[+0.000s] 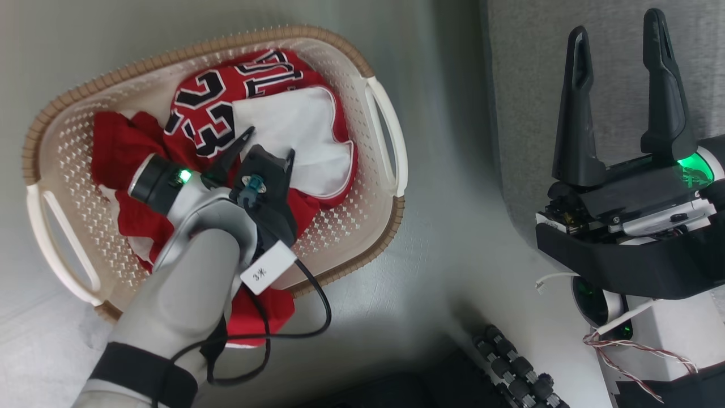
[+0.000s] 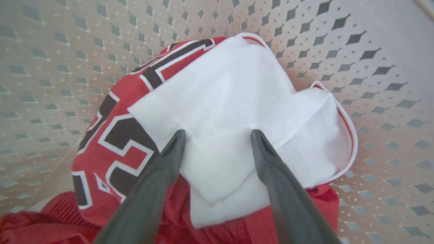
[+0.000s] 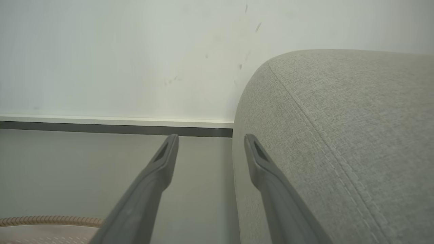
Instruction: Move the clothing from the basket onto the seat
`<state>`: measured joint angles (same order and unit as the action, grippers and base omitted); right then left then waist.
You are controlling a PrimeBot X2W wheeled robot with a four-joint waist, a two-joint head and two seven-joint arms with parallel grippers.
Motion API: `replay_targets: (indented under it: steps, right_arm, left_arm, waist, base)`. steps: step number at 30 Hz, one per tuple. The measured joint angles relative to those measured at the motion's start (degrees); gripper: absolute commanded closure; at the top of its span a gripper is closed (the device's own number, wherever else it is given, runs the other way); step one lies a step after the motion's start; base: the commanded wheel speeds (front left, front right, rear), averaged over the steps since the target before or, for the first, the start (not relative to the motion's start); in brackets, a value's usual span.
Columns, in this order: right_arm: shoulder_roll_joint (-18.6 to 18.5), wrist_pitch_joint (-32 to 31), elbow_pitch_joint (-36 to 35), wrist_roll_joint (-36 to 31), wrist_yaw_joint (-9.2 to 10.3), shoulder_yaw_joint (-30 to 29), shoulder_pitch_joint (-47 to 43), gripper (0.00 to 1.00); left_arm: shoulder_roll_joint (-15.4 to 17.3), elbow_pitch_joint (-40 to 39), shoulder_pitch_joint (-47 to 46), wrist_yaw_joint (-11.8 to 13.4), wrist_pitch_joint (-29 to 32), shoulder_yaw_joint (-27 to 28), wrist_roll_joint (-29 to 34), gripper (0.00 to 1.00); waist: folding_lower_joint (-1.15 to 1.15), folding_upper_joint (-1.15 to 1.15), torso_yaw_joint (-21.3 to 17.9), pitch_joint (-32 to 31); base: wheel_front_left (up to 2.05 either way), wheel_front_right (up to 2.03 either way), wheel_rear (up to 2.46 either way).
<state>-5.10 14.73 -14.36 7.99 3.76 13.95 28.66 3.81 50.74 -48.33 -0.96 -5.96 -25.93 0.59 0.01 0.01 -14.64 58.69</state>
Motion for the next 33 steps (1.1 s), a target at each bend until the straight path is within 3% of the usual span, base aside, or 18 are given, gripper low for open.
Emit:
replay_targets:
  steps: [6,7,8,9,10,18,33]
  right_arm:
    - [0.18,0.0,0.42,-0.09,-0.01,0.04,0.17,0.0]
    - [0.2,0.01,0.42,-0.12,-0.01,0.03,0.19,0.0]
    - [0.23,0.02,0.44,-0.15,-0.07,0.03,0.2,0.0]
    - [0.26,0.05,0.49,-0.15,-0.07,0.02,0.23,0.0]
    - [0.31,0.05,0.6,-0.21,-0.07,0.01,0.25,0.0]
    - [0.78,0.05,4.19,-0.55,-0.08,-0.08,1.24,0.0]
    - [0.87,0.04,11.85,-0.3,-0.27,-1.86,1.29,0.0]
  left_arm:
    - [0.1,2.77,-2.33,0.52,0.31,0.42,0.0,0.0]
    - [0.09,3.2,-2.66,0.53,0.31,0.45,0.0,0.14]
    - [0.08,3.63,-2.98,0.53,0.31,0.48,0.0,0.64]
    - [0.05,4.04,-3.25,0.54,0.31,0.51,0.0,0.95]
    - [0.04,4.36,-3.43,0.54,0.29,0.53,-0.01,1.0]
    - [-0.49,5.86,-3.7,0.36,-4.24,1.37,-1.66,1.0]
    - [-0.91,3.77,-1.03,-3.2,-8.34,0.9,-4.56,1.0]
  waist:
    - [0.0,0.0,-0.19,1.92]
    - [0.0,0.0,-0.26,2.01]
    - [-0.01,0.0,-0.32,2.06]
    - [-0.01,0.0,-0.36,2.09]
    - [-0.01,0.0,-0.4,2.1]
    - [-0.01,-0.01,-0.08,0.18]
    - [-0.01,-0.01,2.01,-8.54]
  base:
    - [0.0,0.0,0.0]
    - [0.0,0.0,0.0]
    - [0.0,0.0,0.0]
    - [0.0,0.0,0.0]
    - [0.0,0.0,0.0]
    - [0.0,0.0,0.0]
    - [0.0,0.0,0.0]
